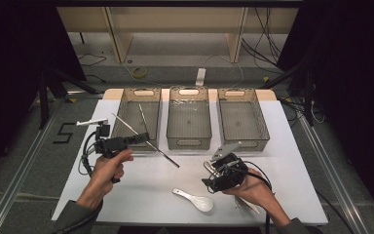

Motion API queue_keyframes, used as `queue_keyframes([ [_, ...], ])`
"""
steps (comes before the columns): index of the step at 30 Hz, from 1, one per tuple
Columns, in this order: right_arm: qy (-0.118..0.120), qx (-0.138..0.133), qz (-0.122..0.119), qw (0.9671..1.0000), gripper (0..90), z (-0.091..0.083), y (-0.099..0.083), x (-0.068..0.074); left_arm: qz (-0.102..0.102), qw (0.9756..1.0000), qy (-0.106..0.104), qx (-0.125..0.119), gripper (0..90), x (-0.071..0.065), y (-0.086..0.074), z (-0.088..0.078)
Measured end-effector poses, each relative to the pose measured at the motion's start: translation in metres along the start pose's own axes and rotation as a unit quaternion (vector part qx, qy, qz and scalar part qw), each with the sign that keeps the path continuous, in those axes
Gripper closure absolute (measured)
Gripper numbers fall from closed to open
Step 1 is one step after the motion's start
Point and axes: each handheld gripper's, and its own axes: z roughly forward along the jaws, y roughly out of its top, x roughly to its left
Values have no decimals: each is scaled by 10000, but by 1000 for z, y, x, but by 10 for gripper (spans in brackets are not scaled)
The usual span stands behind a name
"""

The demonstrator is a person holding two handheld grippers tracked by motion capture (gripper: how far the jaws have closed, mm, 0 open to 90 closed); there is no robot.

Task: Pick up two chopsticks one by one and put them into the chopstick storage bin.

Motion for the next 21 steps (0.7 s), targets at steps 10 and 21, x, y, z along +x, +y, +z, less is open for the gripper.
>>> queue_keyframes([
  [10, -58, -57, 84, 9999, 351, -2, -6, -1, 36, 9993, 376, 17, 850, 7, 56, -11],
  [21, -35, -118, 217, 9997, 320, -2, -15, 0, 220, 9932, 1138, 75, 849, 18, 91, -4],
])
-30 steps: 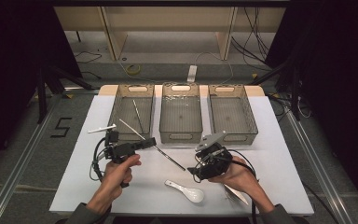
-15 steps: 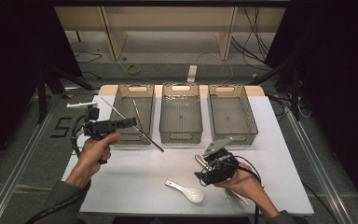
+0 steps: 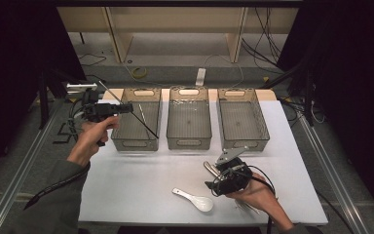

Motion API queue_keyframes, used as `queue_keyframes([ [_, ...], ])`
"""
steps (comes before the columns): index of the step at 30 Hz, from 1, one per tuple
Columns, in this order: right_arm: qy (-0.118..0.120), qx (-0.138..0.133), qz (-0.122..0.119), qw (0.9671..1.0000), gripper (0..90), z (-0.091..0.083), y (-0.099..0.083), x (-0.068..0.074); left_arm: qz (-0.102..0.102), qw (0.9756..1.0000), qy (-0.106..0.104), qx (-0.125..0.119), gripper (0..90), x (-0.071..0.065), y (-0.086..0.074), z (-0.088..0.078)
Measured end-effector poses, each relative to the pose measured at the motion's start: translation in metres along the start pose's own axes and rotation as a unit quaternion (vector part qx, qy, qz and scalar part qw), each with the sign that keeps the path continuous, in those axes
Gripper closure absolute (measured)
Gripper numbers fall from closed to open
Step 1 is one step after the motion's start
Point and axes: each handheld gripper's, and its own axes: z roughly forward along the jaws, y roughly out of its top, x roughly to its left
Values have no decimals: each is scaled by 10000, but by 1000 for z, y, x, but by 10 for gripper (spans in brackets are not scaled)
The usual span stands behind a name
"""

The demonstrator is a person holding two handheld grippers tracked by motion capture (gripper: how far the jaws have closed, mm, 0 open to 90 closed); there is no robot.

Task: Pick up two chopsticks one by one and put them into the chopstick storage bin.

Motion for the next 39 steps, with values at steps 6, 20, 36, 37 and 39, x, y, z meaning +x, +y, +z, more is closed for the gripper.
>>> queue_keyframes([
  [6, 14, 52, -35, 10000, 320, 1, -2, 1, 133, 9981, 557, 218, 849, 5, 17, 11],
  [20, 45, 43, -30, 10000, 306, 1, -4, 3, 312, 9898, 1240, 630, 845, 14, 21, 42],
  [36, 111, 96, -91, 9999, 300, 3, -5, 6, 352, 9863, 1371, 847, 838, 24, 8, 59],
  [37, 110, 99, -77, 9999, 300, 3, -5, 6, 385, 9856, 1402, 865, 837, 23, 7, 61],
  [39, 108, 90, -72, 9999, 300, 3, -5, 6, 385, 9852, 1426, 871, 827, 23, 7, 62],
])
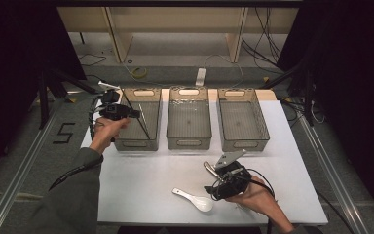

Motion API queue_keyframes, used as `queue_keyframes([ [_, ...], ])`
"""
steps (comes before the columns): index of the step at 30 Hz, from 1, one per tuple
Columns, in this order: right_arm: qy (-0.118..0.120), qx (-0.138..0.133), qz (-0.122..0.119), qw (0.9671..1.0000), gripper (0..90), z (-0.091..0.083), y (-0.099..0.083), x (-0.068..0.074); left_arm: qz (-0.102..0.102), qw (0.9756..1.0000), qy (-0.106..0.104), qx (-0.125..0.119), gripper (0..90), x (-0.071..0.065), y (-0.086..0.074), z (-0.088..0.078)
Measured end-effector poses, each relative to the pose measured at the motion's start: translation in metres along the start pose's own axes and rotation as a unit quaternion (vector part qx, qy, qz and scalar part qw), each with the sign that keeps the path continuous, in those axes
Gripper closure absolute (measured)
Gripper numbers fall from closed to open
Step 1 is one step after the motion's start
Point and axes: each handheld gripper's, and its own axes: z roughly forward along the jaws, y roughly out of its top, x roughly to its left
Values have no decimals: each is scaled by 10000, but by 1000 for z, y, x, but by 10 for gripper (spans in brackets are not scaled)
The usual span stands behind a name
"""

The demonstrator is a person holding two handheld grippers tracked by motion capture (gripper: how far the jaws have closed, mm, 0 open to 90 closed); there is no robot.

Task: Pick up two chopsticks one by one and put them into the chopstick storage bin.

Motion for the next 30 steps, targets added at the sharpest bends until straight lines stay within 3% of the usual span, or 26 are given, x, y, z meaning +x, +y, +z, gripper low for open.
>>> queue_keyframes([
  [1, -9, -12, 14, 10000, 300, 0, 0, 0, 42, 9999, 100, 23, 809, -1, 0, 1],
  [5, -13, 0, 38, 10000, 300, 0, 0, 0, 47, 9999, 158, 48, 711, -2, 0, 4],
  [8, -8, 11, 0, 10000, 300, 0, 0, 0, 67, 9997, 220, 22, 685, -3, 1, 4],
  [10, -15, 10, 39, 10000, 300, 0, 0, 0, 180, 9988, 439, -95, 605, -8, 1, 3],
  [16, -10, 16, 42, 10000, 300, 0, 0, 0, 230, 9987, 411, -171, 506, -14, 3, 0],
  [20, -18, 13, 24, 10000, 300, -1, -1, -2, 394, 9986, 197, -300, 422, -22, -1, -6],
  [22, -23, 13, 70, 10000, 300, -1, -1, -3, 534, 9977, -153, -393, 391, -31, -10, -12],
  [23, -31, 22, 61, 10000, 300, -1, -2, -3, 534, 9977, -153, -393, 376, -31, -10, -12],
  [25, -57, 17, 67, 10000, 300, -2, -2, -4, 790, 9954, -383, -395, 355, -42, -21, -18],
  [28, -70, -8, 63, 10000, 300, -3, -3, -6, 906, 9935, -557, -406, 336, -48, -30, -21],
  [29, -95, -16, 130, 9999, 300, -3, -4, -7, 993, 9914, -778, -344, 334, -53, -40, -23],
  [30, -94, -4, 141, 9999, 300, -4, -4, -8, 993, 9914, -778, -344, 330, -53, -40, -23],
])
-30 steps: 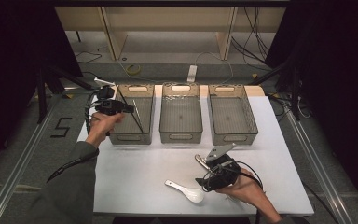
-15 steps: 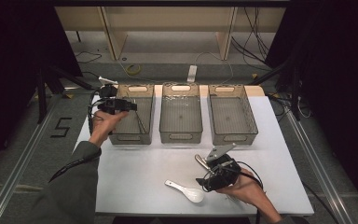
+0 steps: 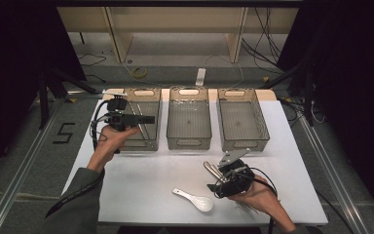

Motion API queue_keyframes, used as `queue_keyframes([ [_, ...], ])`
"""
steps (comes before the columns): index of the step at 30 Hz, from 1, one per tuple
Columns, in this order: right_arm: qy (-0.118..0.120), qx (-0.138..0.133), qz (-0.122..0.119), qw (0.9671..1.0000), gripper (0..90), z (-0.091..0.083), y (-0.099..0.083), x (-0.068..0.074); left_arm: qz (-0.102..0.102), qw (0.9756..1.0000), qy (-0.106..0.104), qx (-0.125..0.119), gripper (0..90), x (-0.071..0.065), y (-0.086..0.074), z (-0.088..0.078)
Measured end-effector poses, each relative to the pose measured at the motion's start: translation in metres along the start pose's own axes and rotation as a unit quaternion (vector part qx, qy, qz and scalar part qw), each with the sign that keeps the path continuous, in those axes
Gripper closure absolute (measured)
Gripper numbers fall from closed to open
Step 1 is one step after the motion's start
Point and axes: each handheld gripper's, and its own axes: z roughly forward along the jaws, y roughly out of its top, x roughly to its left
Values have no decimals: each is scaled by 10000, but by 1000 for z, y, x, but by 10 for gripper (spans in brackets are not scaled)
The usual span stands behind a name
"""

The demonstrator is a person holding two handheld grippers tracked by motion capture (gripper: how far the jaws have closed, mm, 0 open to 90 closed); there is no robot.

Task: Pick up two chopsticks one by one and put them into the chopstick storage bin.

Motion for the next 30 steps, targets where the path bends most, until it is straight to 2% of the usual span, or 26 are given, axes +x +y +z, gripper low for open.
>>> queue_keyframes([
  [1, -33, -36, 19, 10000, 300, 0, -1, -1, 127, 9998, -114, 60, 323, -7, -8, -1],
  [2, -33, -32, 59, 10000, 300, -1, -2, -2, 127, 9998, -114, 60, 321, -7, -8, -1],
  [3, -67, -59, 99, 9999, 300, -1, -2, -3, 205, 9994, -286, -15, 317, -12, -17, -4],
  [4, -91, -69, 111, 9999, 300, -2, -4, -4, 260, 9990, -363, -14, 315, -15, -20, -4],
  [6, -111, -92, 152, 9998, 300, -3, -5, -5, 332, 9987, -379, 68, 311, -18, -23, -4],
  [7, -135, -86, 171, 9997, 300, -3, -7, -7, 442, 9972, -601, 54, 314, -24, -32, -3],
  [8, -166, -106, 207, 9996, 300, -3, -9, -8, 442, 9972, -601, 54, 308, -24, -32, -3],
  [9, -172, -105, 266, 9994, 301, -3, -10, -8, 686, 9955, -596, 257, 294, -31, -38, 1],
  [10, -179, -96, 267, 9994, 300, -3, -12, -9, 686, 9955, -596, 257, 285, -31, -38, 1],
  [11, -194, -99, 260, 9994, 300, -3, -13, -10, 860, 9942, -563, 303, 281, -37, -42, 3],
  [12, -206, -92, 273, 9994, 300, -3, -14, -10, 860, 9942, -563, 303, 273, -37, -42, 3],
  [13, -193, -81, 298, 9993, 300, -3, -15, -11, 965, 9926, -650, 349, 263, -42, -44, 5],
  [15, -215, -90, 330, 9992, 300, -4, -17, -12, 1020, 9918, -669, 374, 253, -45, -46, 5],
  [16, -227, -111, 335, 9991, 300, -4, -18, -13, 1156, 9897, -705, 459, 248, -51, -49, 7],
  [17, -232, -113, 386, 9989, 300, -4, -18, -13, 1156, 9897, -705, 459, 244, -51, -49, 7],
  [21, -265, -97, 434, 9987, 300, -3, -20, -16, 1437, 9845, -747, 679, 237, -60, -57, 13],
  [22, -265, -97, 434, 9987, 300, -3, -20, -16, 1437, 9845, -747, 679, 236, -60, -57, 13],
  [30, -281, -98, 500, 9983, 300, -3, -22, -19, 1782, 9756, -755, 1037, 232, -69, -70, 22],
])
